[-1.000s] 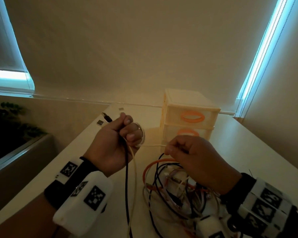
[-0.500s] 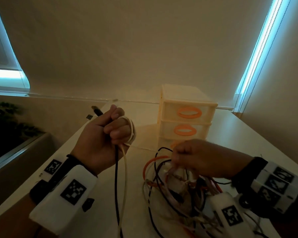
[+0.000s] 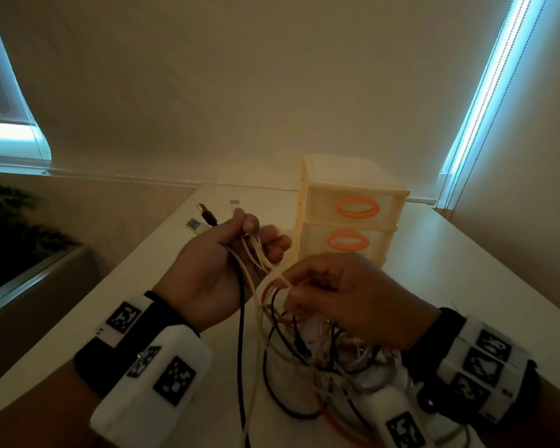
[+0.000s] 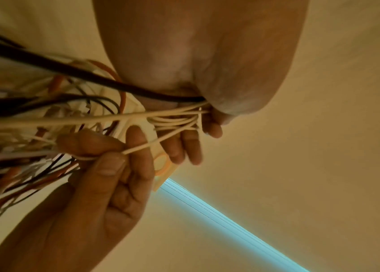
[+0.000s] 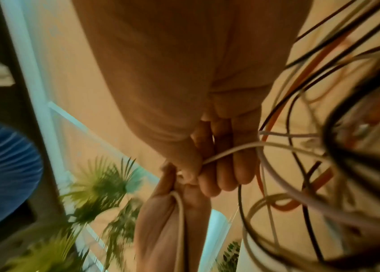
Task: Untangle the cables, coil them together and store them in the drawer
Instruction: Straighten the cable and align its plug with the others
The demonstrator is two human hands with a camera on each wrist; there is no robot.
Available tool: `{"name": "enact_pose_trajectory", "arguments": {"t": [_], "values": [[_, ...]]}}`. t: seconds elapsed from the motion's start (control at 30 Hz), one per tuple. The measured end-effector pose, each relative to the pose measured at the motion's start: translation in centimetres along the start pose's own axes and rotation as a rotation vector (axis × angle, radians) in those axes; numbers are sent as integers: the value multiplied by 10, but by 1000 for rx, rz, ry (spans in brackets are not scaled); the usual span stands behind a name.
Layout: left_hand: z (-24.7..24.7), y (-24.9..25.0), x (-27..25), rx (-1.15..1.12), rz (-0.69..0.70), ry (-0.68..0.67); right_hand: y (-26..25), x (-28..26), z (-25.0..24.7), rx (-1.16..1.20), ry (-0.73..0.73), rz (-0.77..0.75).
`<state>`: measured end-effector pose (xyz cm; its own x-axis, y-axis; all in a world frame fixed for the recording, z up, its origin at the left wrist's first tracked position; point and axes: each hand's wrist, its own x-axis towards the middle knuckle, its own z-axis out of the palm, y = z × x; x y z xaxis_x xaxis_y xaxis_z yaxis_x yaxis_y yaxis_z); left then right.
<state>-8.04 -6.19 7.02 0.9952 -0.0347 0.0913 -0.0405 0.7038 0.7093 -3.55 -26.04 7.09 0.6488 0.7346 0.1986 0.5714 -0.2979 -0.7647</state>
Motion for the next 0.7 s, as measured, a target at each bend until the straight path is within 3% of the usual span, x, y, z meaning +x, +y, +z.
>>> {"name": "enact_pose_trajectory", "arguments": {"t": [0.13,0.17,0.27,0.33,0.57,0.7], "values": [[-2,2,3,-112,-5,37,28,-17,-18,124,415,9],[-2,2,4,-103,9,57,32,-22,-19,129,430,33],[1,-1,3,-77,23,64,37,-33,-8,-112,145,94],[4,-1,0,-75,29,50,37,-33,-1,-284,39,77],[8,8,-4,-119,113,-13,26,-11,5,-568,-24,-4],[-3,17,2,-145,171,53,34,-10,-3,-613,204,-233]]}}
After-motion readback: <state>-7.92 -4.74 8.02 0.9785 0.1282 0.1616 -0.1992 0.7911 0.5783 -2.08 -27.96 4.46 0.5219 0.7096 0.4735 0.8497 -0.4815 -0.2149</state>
